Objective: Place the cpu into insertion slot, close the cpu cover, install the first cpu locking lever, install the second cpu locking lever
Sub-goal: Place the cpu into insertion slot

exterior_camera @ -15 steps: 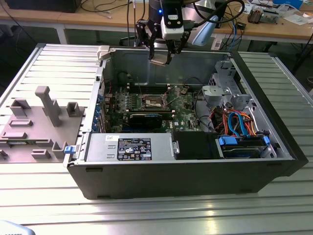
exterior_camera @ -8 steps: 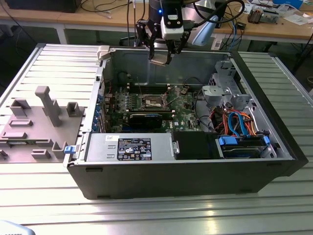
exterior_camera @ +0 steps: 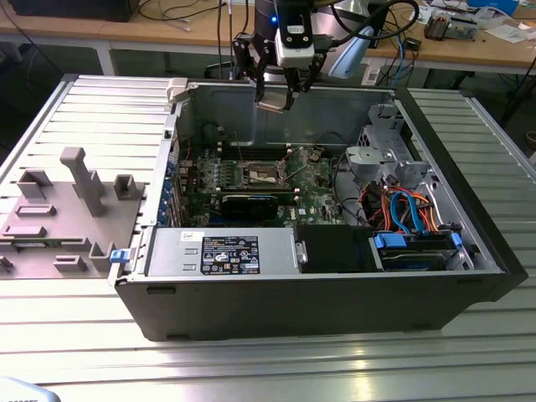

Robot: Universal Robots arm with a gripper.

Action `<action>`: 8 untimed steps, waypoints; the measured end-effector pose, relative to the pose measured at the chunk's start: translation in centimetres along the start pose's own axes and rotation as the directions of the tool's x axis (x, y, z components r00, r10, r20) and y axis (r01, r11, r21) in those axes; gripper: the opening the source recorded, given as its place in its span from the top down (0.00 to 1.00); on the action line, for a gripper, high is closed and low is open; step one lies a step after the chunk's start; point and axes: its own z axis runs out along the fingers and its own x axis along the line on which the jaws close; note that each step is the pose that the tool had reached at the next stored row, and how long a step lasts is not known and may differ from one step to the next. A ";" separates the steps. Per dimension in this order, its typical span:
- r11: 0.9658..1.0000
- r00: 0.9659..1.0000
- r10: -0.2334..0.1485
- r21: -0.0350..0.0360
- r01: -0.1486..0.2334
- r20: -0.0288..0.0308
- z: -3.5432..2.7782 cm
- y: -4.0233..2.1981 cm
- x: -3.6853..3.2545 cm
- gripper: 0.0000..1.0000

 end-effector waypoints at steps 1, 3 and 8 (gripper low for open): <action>1.000 1.000 0.001 0.000 -0.001 0.000 0.00 0.00 0.00 0.45; 1.000 1.000 0.002 0.000 -0.002 0.000 0.00 0.00 0.00 0.45; 1.000 1.000 0.004 0.000 -0.004 0.000 0.00 0.00 0.00 0.45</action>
